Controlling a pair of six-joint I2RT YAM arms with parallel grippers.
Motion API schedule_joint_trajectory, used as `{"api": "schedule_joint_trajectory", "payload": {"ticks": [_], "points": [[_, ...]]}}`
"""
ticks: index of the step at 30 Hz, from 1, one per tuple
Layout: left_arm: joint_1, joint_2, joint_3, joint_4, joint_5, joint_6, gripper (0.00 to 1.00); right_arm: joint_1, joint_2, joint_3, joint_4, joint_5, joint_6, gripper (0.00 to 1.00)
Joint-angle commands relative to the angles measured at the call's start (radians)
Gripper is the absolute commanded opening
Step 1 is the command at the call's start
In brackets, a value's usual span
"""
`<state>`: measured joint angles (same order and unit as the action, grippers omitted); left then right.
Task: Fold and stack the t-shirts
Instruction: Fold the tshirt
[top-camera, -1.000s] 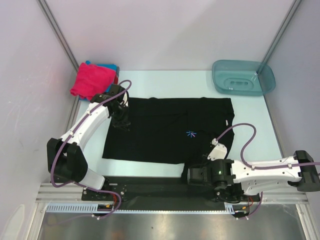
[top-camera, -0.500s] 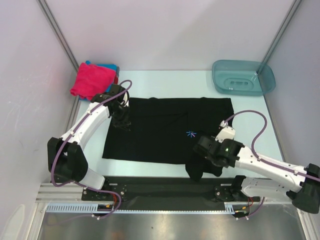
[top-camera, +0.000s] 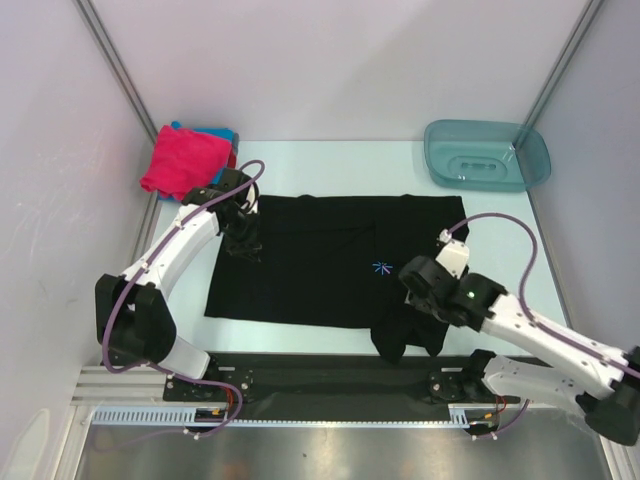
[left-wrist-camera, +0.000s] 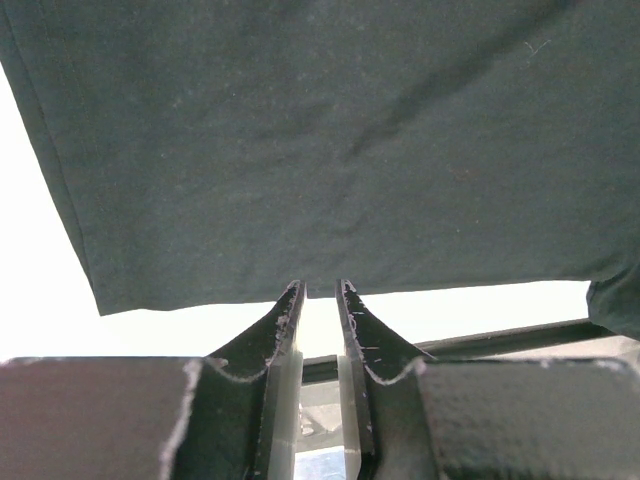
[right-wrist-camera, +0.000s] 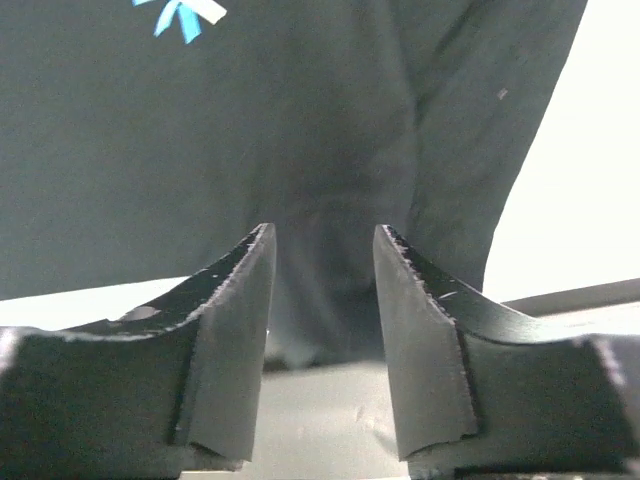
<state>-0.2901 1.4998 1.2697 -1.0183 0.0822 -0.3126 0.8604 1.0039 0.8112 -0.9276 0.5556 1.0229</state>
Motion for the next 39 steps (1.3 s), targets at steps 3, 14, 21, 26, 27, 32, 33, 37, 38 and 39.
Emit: {"api": "schedule_joint_trajectory", "payload": {"ticks": [3,14,21,26,27,32,33,37,38,39], "points": [[0.008,0.004,0.013,0.011,0.008,0.017,0.23,0.117,-0.155,0.059,-0.183,0.012,0.141,0.54],[0.009,0.008,0.005,0.014,0.018,0.021,0.23,0.296,-0.071,-0.027,-0.139,-0.01,0.357,0.55],[0.008,0.008,0.005,0.015,0.019,0.021,0.23,0.373,-0.05,-0.061,-0.159,-0.002,0.447,0.56],[0.008,0.008,0.003,0.015,0.021,0.023,0.23,0.376,-0.047,-0.073,-0.154,0.0,0.445,0.54],[0.008,0.008,0.005,0.015,0.021,0.023,0.23,0.376,-0.041,-0.073,-0.157,-0.002,0.451,0.51],[0.008,0.01,0.005,0.015,0.022,0.023,0.23,0.373,-0.028,-0.086,-0.165,-0.008,0.456,0.37],[0.008,0.01,0.003,0.014,0.022,0.023,0.23,0.368,-0.028,-0.086,-0.169,-0.008,0.46,0.29],[0.008,0.011,0.005,0.014,0.022,0.023,0.23,0.362,-0.033,-0.089,-0.169,-0.002,0.459,0.12],[0.008,0.013,0.003,0.014,0.022,0.023,0.23,0.361,-0.036,-0.087,-0.172,0.003,0.454,0.07],[0.009,0.013,0.003,0.014,0.022,0.023,0.23,0.359,-0.037,-0.081,-0.174,0.018,0.453,0.01]]}}
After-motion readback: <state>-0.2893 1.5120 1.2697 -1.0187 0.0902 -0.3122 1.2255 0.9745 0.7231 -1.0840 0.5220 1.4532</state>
